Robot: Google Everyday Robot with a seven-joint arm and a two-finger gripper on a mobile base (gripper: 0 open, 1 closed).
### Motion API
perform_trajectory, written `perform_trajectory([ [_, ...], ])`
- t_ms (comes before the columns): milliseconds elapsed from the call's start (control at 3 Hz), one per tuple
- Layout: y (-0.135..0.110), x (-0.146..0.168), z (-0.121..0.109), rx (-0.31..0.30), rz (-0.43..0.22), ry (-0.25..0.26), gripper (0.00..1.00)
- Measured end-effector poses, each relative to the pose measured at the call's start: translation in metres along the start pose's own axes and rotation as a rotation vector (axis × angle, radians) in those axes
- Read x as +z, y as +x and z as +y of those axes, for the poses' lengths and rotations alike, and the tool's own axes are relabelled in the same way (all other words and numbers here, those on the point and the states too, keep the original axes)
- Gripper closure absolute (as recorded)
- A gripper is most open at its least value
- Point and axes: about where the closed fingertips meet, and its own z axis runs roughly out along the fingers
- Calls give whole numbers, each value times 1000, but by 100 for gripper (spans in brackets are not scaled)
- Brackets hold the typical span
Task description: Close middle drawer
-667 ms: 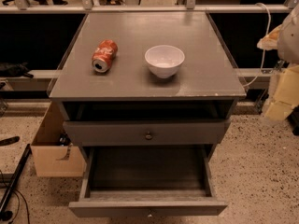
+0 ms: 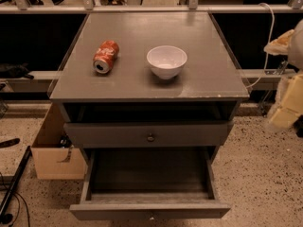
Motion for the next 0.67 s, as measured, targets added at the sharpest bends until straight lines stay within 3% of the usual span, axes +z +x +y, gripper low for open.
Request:
perform_trajectory([
  [333, 31, 20, 22, 126, -143, 18, 0],
  [667, 39, 50, 46, 236, -288, -18, 0],
])
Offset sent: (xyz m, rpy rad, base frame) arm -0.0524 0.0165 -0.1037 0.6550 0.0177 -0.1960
